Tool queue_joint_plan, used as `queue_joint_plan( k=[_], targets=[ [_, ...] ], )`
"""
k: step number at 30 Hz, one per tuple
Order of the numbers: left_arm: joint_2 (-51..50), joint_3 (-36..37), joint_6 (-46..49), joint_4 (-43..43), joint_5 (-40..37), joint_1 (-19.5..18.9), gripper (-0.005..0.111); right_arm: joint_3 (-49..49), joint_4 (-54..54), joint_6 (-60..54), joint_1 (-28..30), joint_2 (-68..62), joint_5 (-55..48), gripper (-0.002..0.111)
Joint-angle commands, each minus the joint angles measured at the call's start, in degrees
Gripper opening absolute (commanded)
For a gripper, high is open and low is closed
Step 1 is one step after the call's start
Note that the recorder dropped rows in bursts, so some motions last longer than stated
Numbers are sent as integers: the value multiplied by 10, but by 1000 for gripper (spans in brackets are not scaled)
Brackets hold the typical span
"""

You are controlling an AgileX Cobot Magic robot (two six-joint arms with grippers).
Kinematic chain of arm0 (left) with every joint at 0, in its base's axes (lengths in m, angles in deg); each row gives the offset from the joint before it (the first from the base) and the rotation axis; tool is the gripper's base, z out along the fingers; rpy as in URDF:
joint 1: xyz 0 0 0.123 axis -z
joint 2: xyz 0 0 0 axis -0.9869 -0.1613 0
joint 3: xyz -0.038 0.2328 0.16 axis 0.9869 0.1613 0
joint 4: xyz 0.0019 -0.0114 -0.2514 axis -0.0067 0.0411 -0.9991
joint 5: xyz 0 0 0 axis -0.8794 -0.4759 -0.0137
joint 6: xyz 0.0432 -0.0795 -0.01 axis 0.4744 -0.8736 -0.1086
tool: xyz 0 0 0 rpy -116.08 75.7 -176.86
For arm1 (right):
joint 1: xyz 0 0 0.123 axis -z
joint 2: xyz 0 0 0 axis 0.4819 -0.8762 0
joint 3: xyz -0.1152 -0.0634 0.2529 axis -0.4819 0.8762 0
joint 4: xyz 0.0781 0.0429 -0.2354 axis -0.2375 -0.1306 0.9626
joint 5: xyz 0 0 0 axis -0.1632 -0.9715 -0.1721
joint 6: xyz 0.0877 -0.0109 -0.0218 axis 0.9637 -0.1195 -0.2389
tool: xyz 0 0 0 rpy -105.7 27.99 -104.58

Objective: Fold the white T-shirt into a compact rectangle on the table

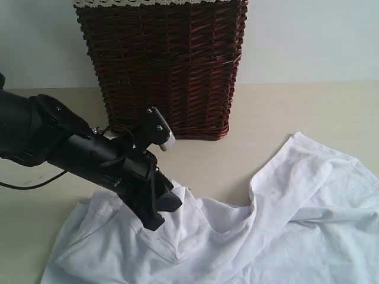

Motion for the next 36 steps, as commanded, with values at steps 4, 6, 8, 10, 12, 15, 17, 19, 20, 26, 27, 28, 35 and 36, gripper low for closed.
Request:
queue_joint_plan(
  k=[4, 6, 8, 10, 12, 15, 17, 19, 20, 26, 27, 28, 35, 36],
  targets=[
    [-34, -2, -45, -10, 25, 0, 50, 3, 1, 0, -1, 4, 3, 17],
    [-46, -4, -45, -10, 25, 0, 48, 3, 1, 0, -1, 4, 3, 17],
    [-56, -12, -45, -8, 18, 0, 47, 3, 1, 0, -1, 4, 3, 17],
    [-65, -19, -45, -7, 8, 0, 47, 3, 1, 0, -1, 4, 3, 17],
    [-69, -22, -45, 1, -4, 0, 42, 3, 1, 0, -1, 4, 3, 17],
    [-72, -22, -45, 11, -8, 0, 20, 3, 1, -1, -1, 4, 3, 17],
    [-72, -22, -45, 21, -8, 0, 3, 3, 1, -1, -1, 4, 3, 17],
    [-72, -22, -45, 35, -8, 0, 0, 3, 1, -1, -1, 4, 3, 17],
    [-72, -22, -45, 42, -8, 0, 0, 3, 1, -1, -1, 4, 3, 17],
    [-59, -22, -48, 50, 11, -2, 0, 3, 1, -1, -1, 4, 3, 17],
    [-51, -22, -48, 50, 23, -2, 0, 3, 1, -1, -1, 4, 3, 17],
    [-42, -22, -48, 50, 44, -2, 0, 3, 1, -1, -1, 4, 3, 17],
    [25, -22, -48, 46, 183, -5, 0, 3, 1, -1, -1, 4, 3, 17],
    [33, -22, -48, 45, 185, -8, 0, 3, 1, -1, -1, 4, 3, 17]
  ],
)
